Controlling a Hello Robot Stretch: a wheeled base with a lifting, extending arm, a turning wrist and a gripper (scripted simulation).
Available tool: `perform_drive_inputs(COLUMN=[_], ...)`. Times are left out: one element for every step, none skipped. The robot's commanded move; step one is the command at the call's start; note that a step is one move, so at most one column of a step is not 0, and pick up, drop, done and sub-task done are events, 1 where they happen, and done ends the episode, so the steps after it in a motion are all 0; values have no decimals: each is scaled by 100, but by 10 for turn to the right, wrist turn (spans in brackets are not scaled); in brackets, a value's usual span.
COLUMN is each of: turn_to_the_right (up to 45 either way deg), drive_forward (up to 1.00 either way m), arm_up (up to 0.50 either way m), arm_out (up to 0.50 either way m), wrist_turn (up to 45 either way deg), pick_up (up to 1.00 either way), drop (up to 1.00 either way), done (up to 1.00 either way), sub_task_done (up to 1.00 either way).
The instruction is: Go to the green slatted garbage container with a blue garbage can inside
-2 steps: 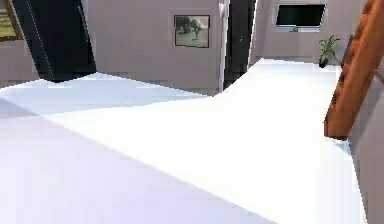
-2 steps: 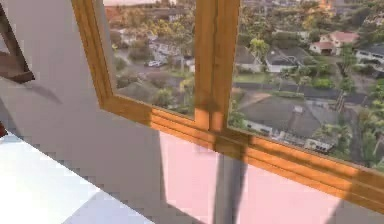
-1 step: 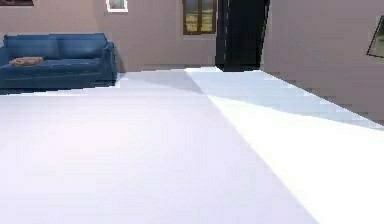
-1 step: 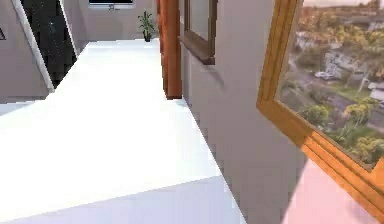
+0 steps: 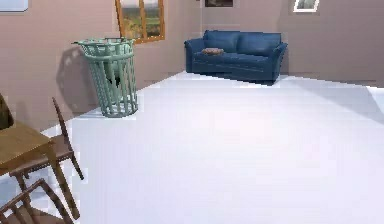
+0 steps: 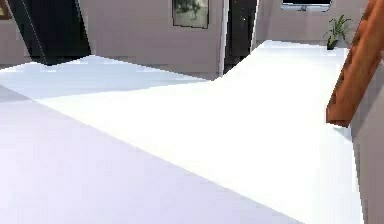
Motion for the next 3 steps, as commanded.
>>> perform_drive_inputs(turn_to_the_right=[-150,0,0], drive_forward=[0,100,100], arm_up=[0,0,0], arm_out=[0,0,0], wrist_turn=[0,0,0], pick_up=[0,0,0], drop=[0,0,0], done=[0,0,0], sub_task_done=[0,0,0])
